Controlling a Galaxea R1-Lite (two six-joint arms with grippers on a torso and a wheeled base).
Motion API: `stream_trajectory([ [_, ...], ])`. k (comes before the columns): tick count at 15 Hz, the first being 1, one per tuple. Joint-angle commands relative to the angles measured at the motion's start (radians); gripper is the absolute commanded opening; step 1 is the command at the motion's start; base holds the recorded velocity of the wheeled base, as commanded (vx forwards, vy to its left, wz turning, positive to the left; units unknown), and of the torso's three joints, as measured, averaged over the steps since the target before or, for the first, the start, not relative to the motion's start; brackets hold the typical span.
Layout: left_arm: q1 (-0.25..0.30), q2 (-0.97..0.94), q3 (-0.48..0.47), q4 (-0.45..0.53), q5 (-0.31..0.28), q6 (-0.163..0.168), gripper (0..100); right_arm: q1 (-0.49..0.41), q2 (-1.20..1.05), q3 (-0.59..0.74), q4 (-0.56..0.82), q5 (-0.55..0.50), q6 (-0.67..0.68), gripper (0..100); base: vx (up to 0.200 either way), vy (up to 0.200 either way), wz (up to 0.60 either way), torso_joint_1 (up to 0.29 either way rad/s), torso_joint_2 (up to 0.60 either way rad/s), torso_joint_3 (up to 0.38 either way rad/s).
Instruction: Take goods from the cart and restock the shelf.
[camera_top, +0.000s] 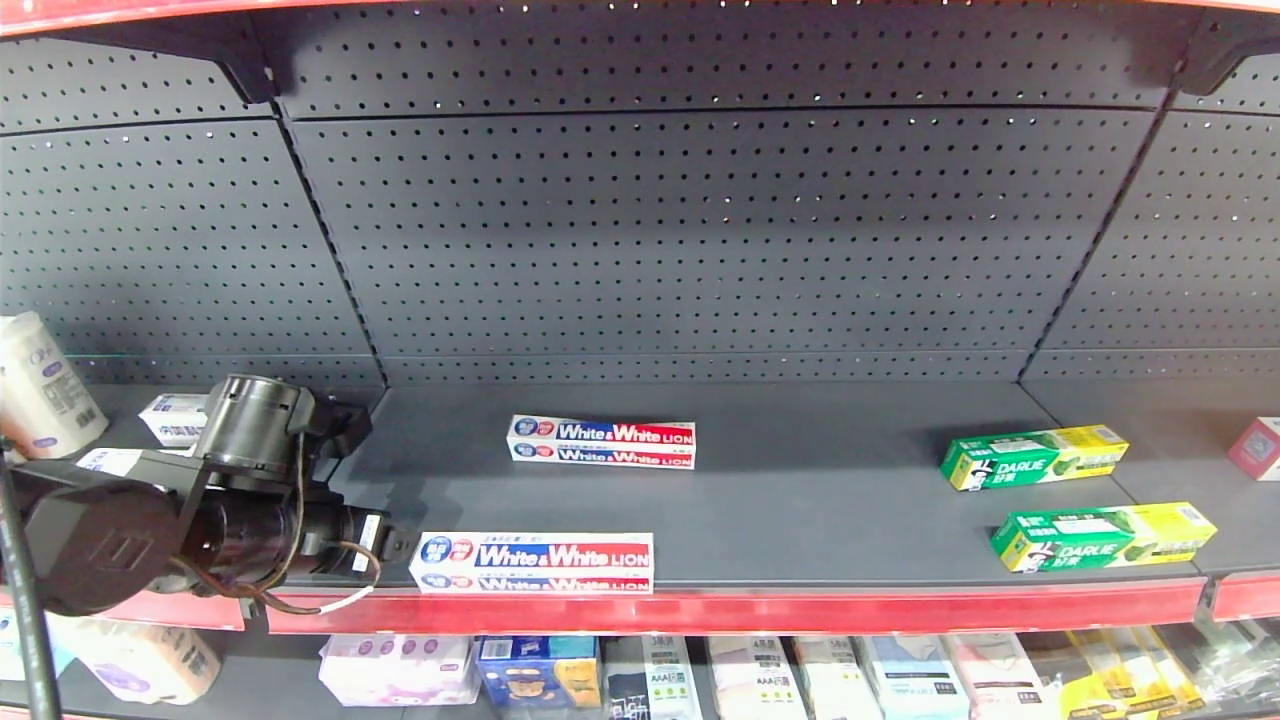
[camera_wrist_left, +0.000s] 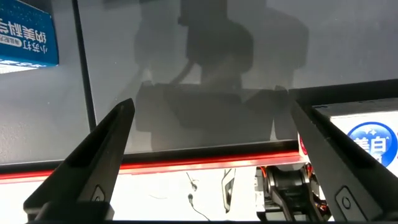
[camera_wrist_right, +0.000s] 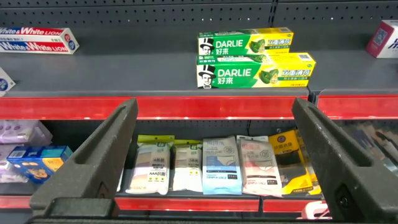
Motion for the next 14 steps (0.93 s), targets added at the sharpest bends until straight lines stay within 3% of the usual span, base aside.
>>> stream_trajectory([
  [1,-0.001,-0.003,0.001,0.000,0.000,-0.001,100,0.000,0.001,0.000,0.000,0.000,0.000,100,0.000,0.000,0.00,0.000,0.00,0.000],
  [14,-0.041,0.003,-0.007,-0.022,0.000,-0.002,100,0.000,0.001,0.000,0.000,0.000,0.000,100,0.000,0.000,0.00,0.000,0.00,0.000],
])
